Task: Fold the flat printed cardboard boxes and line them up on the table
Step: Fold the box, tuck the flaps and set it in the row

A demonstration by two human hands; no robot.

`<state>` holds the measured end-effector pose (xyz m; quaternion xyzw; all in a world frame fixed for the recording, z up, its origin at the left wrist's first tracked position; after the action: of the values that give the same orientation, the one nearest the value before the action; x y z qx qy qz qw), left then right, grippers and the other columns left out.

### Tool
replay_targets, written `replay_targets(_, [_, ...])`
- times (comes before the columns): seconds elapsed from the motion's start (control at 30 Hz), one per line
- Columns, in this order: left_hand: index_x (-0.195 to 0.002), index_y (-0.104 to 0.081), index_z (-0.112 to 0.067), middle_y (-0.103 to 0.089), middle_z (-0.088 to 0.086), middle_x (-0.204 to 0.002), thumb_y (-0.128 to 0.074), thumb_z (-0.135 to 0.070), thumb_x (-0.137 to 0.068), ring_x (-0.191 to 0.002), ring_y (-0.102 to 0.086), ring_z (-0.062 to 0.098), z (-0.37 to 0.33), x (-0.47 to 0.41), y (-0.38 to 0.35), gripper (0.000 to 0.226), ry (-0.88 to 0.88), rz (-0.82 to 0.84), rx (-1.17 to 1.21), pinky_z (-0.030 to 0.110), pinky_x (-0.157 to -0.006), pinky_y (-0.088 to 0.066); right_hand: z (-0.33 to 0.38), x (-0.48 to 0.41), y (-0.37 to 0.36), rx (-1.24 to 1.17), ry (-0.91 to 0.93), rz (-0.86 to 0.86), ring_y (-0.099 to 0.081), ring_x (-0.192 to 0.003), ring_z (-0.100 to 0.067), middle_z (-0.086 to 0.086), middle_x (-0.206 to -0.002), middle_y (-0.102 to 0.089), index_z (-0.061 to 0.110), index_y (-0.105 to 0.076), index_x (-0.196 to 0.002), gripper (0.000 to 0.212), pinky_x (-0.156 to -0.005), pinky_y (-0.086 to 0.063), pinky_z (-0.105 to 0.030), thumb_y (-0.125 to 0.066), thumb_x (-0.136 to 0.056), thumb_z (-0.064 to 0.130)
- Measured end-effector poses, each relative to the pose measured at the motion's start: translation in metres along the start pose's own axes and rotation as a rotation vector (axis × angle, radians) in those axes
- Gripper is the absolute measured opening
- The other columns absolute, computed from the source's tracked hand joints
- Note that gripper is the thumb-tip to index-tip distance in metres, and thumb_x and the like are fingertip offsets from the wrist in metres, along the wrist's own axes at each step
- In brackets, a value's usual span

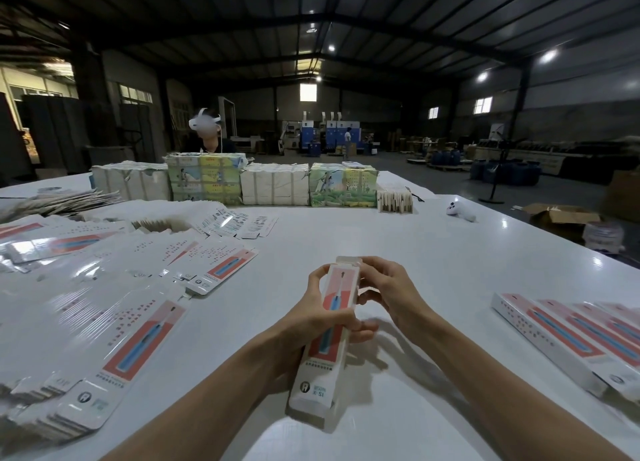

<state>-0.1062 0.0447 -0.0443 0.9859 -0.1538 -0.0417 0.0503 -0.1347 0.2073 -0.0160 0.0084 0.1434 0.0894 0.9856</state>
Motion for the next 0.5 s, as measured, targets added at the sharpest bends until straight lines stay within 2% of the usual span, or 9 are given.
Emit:
replay_targets(0.07, [-0.147, -0.026, -0.045, -0.06, 0.01, -0.129, -0.088, -0.019, -0.065, -0.102, -0.077, 0.021, -0.001, 0.002, -0.001, 0.107, 0.002, 0.026, 0.022, 0.031, -0.074, -0.063, 0.001, 0.001, 0.0, 0.012, 0.025, -0.017, -0.076, -0.088, -0.029, -0.01, -0.1, -0.078, 0.012, -0.074, -0.118, 0.021, -0.068, -0.061, -0.032, -0.058, -0.107, 0.017])
replay_targets(0.17, [-0.147, -0.023, -0.047, -0.057, 0.014, -0.134, -0.086, -0.013, -0.07, -0.102, -0.077, 0.033, -0.002, 0.004, -0.002, 0.106, 0.029, 0.071, 0.071, 0.038, -0.078, -0.064, 0.004, 0.002, 0.001, 0.121, 0.1, -0.046, -0.077, -0.084, -0.027, -0.004, -0.094, -0.079, 0.016, -0.074, -0.117, 0.022, -0.065, -0.062, -0.031, -0.055, -0.108, 0.011])
replay_targets(0.33, [-0.15, -0.02, -0.044, -0.058, 0.011, -0.131, -0.085, -0.022, -0.067, -0.103, -0.077, 0.03, -0.003, 0.003, 0.002, 0.107, 0.02, 0.014, -0.007, 0.037, -0.078, -0.065, 0.01, 0.003, -0.001, 0.218, 0.161, -0.021, -0.078, -0.088, -0.026, -0.001, -0.098, -0.078, 0.012, -0.074, -0.118, 0.029, -0.068, -0.065, -0.036, -0.048, -0.108, 0.004])
replay_targets(0.43, [-0.149, -0.019, -0.048, -0.057, 0.013, -0.133, -0.085, -0.015, -0.07, -0.1, -0.078, 0.031, 0.0, 0.002, 0.005, 0.107, 0.032, 0.045, 0.044, 0.035, -0.075, -0.064, 0.013, 0.001, -0.004, 0.185, 0.126, 0.023, -0.077, -0.093, -0.027, -0.005, -0.101, -0.077, 0.009, -0.074, -0.115, 0.025, -0.07, -0.064, -0.036, -0.051, -0.109, 0.014])
replay_targets(0.5, [-0.149, -0.018, -0.047, -0.057, 0.01, -0.132, -0.084, -0.017, -0.07, -0.097, -0.079, 0.026, -0.001, 0.001, 0.005, 0.107, 0.013, 0.043, -0.008, 0.031, -0.074, -0.063, 0.015, 0.001, -0.004, 0.136, 0.093, 0.009, -0.077, -0.091, -0.028, -0.004, -0.1, -0.078, 0.01, -0.075, -0.113, 0.024, -0.069, -0.063, -0.036, -0.056, -0.108, 0.024])
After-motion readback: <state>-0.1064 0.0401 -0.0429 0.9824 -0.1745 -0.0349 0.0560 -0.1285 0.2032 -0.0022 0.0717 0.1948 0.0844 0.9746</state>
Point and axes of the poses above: each hand's wrist, its own x-axis away from the middle knuckle, its own y-axis out of the back of the hand, z = x × y, the point moved 3 cm from there along -x, towards the middle knuckle
